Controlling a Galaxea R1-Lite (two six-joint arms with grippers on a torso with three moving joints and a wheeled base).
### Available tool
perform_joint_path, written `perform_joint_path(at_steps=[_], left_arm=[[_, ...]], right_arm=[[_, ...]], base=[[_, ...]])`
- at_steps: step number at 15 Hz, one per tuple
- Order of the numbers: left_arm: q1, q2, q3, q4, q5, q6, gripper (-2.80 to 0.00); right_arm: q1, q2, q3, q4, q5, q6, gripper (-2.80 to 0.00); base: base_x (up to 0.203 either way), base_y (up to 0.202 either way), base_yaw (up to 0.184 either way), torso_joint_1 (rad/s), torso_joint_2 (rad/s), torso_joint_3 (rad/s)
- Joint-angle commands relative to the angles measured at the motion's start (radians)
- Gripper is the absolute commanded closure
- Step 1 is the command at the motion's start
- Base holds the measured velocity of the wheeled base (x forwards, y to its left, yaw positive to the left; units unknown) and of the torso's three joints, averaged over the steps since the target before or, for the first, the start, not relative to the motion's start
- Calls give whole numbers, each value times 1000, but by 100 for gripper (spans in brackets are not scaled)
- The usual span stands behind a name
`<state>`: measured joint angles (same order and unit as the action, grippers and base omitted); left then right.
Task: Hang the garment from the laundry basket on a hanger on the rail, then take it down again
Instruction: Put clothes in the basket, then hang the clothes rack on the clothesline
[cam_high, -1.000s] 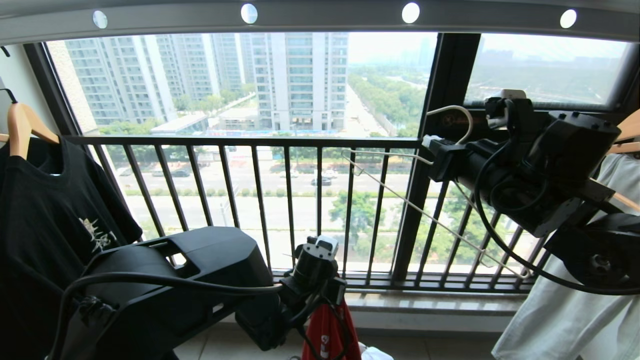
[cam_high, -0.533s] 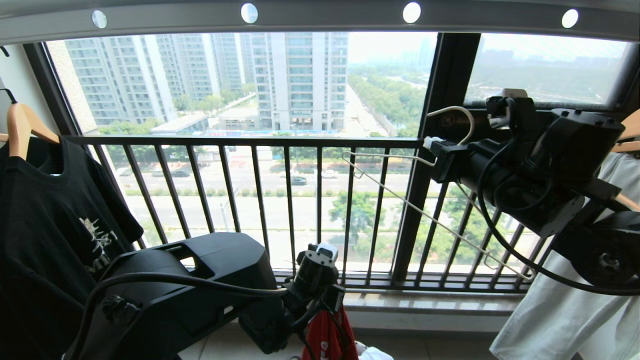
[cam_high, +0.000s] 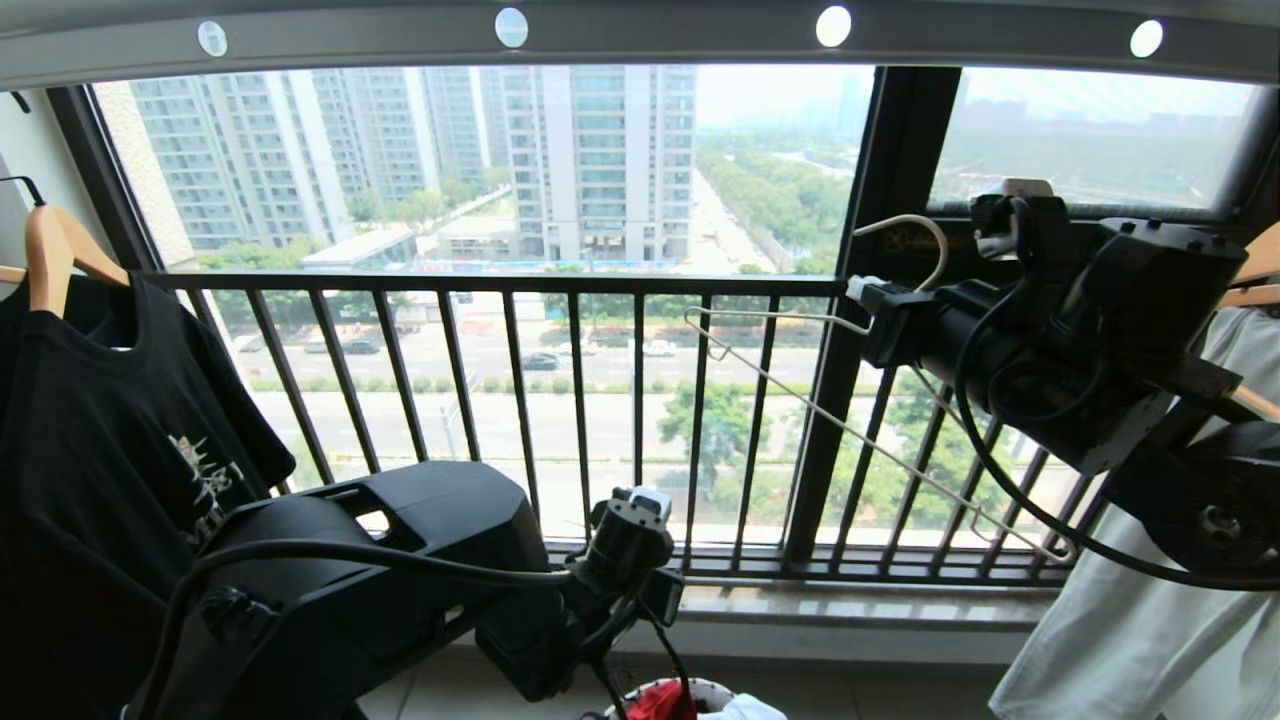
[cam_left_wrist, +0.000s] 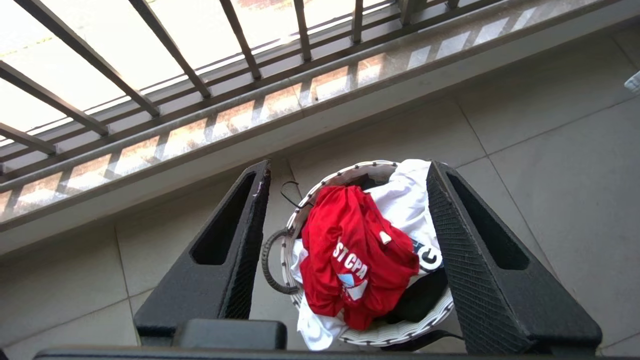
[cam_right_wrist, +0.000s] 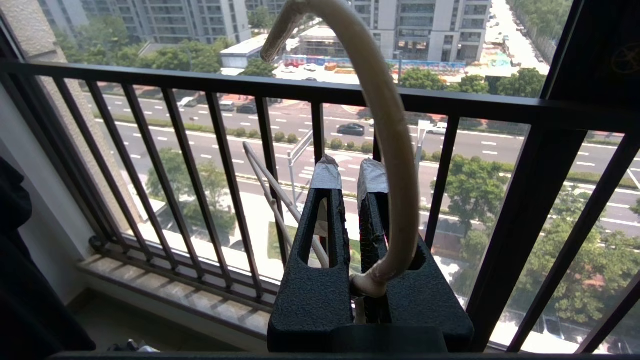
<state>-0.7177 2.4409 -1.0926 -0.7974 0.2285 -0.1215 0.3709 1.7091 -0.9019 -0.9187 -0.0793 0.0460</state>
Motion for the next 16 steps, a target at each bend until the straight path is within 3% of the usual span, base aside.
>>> perform_joint_path(at_steps=[1, 4, 5, 11, 14, 16], left_arm=[[0, -12, 1, -2, 2, -1, -280], [0, -36, 6, 1, 2, -1, -280], [0, -49, 6, 4, 2, -2, 0], [-12, -204, -1, 130, 33, -46, 0], [-17, -437, -7, 281, 33, -71, 0], [-18, -629, -28, 440, 32, -79, 0]], right_arm=[[0, 0, 0, -5, 0, -1, 0], [0, 0, 0, -6, 0, -1, 0], [0, 3, 1, -5, 0, -1, 0], [-2, -12, 1, -5, 0, -2, 0], [-1, -38, 5, -2, -3, -7, 0], [-1, -74, 8, 33, -4, -8, 0]], base=[[0, 0, 0, 0, 0, 0], [0, 0, 0, 0, 0, 0], [0, 0, 0, 0, 0, 0], [0, 0, 0, 0, 0, 0], [0, 0, 0, 0, 0, 0], [0, 0, 0, 0, 0, 0]])
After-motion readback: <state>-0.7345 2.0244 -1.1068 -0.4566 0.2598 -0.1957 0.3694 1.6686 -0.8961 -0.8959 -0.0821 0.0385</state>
